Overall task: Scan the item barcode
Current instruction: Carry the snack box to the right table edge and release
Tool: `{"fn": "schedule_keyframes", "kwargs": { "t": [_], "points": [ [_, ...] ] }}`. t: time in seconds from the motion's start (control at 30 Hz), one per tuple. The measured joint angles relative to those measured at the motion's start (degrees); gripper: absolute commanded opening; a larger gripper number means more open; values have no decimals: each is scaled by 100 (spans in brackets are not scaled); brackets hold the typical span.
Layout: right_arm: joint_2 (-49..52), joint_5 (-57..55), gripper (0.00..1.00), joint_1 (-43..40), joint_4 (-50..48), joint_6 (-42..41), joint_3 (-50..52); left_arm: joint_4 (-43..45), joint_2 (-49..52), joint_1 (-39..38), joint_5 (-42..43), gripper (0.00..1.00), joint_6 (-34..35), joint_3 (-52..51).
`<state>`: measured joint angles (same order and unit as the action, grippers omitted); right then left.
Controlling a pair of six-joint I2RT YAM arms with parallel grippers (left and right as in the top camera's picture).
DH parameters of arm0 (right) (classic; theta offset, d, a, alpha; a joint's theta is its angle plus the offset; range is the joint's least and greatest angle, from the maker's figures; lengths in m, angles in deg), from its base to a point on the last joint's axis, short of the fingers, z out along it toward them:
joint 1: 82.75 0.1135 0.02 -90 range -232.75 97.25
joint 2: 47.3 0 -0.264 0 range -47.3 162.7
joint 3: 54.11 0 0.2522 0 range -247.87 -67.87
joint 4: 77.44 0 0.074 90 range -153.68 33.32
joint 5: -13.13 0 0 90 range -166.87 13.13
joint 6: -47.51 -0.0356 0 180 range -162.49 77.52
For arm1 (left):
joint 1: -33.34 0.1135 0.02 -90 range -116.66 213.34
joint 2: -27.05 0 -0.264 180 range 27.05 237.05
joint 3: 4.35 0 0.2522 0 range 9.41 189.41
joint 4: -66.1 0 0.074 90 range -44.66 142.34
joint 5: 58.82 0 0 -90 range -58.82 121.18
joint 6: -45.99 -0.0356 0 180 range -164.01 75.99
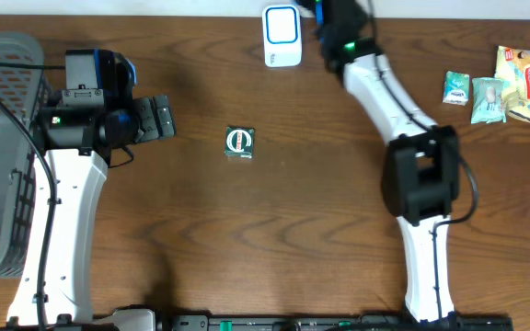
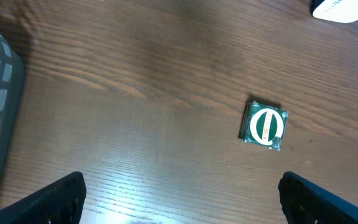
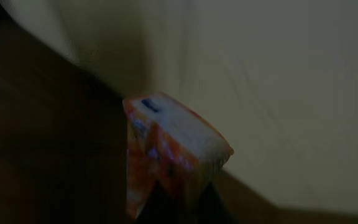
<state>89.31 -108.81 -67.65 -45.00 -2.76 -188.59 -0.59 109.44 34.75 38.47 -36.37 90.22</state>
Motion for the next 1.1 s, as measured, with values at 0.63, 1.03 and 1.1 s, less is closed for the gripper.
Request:
{"fn": "schedule_keyframes", "kwargs": {
  "t": [0.63, 1.03, 1.1],
  "points": [
    [-61, 1532, 99, -2739, 2905, -1764, -44, 0, 0, 0, 0, 98, 0, 0],
    [-61, 6063, 99, -2433, 3536, -2544, -44, 0, 0, 0, 0, 98, 0, 0],
    [-61, 6749, 99, -2378, 3646, -2588, -44, 0, 0, 0, 0, 98, 0, 0]
  ]
}}
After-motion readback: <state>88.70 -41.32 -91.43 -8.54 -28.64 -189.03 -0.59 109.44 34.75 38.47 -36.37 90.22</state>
